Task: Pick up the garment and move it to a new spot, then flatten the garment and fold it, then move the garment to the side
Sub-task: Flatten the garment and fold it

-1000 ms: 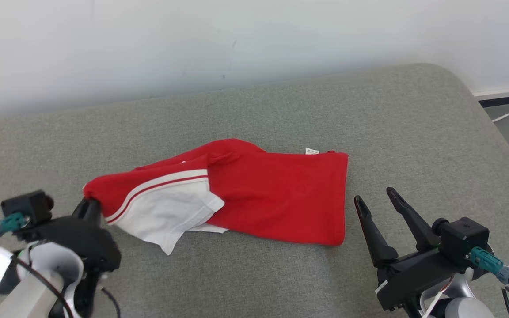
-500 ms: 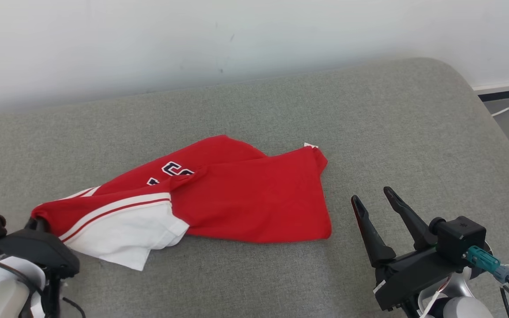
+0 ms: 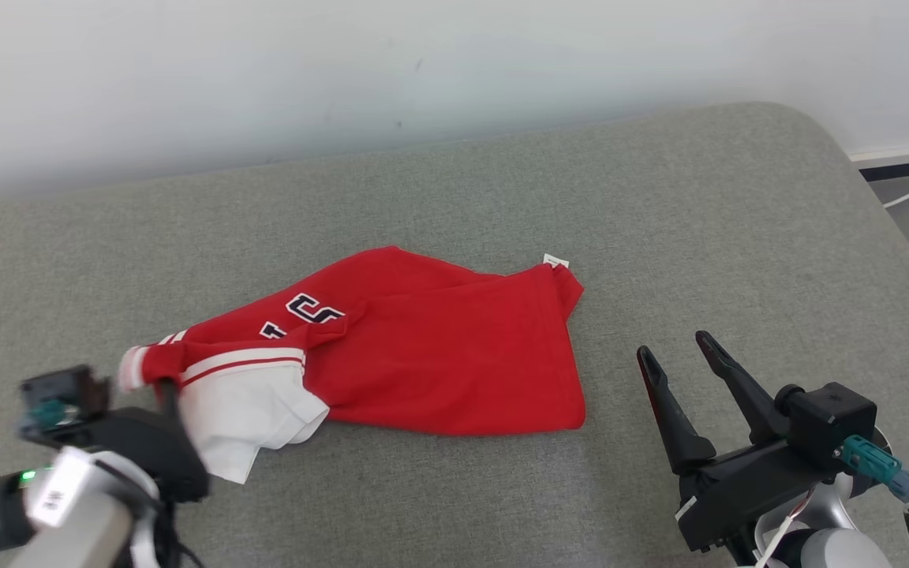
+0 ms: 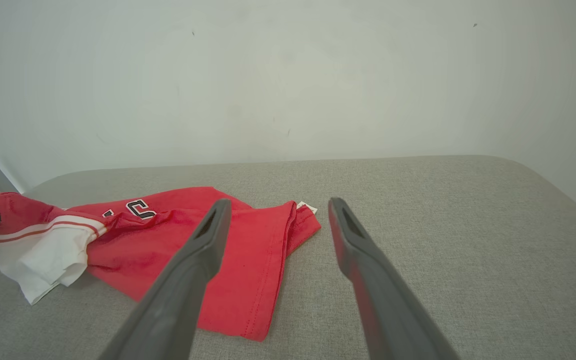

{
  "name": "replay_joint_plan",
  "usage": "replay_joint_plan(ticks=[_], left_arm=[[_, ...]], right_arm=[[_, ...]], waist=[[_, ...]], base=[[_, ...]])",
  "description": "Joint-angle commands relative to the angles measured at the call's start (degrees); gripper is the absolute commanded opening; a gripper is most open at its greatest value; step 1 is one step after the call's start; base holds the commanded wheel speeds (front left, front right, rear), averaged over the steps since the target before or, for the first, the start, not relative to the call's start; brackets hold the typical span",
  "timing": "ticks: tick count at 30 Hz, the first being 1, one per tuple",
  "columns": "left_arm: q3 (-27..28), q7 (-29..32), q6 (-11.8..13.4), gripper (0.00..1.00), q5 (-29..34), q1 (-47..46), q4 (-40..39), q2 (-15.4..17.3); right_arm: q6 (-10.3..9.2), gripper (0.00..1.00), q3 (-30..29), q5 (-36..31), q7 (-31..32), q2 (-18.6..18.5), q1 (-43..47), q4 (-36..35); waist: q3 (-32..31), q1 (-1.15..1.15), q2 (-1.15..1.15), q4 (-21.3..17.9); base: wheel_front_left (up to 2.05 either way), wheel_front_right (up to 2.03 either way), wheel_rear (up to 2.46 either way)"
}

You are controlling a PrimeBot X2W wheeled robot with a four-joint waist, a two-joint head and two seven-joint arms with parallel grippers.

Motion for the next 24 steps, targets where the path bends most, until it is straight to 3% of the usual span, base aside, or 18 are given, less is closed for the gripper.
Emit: replay_joint_plan(ticks=[1, 10, 24], left_arm=[[-1.25, 0.72, 0.58, 1.00, 1.30, 0.06, -1.45, -0.48], [-3.89, 2.27, 1.78, 1.00, 1.71, 1.77, -9.69, -1.93], [0.62, 2.93, 6.29, 1.00, 0.91, 3.49, -12.59, 4.68]], right_arm=[[0.00, 1.00, -0.35, -0.58, 0.29, -0.11, 0.26, -0.36], [0.00, 1.00, -0.20, -0.13, 0.96, -0.11, 0.65, -0.48], [0.00, 1.00, -0.32, 0.44, 0.39, -0.11, 1.01, -0.01]], waist=[[-0.01, 0.00, 0.00, 0.32], [-0.99, 0.00, 0.00, 0.99], [-2.26, 0.00, 0.00, 1.11]], base=[[0.00, 0.00, 0.00], [0.00, 0.00, 0.00], [0.00, 0.00, 0.00]])
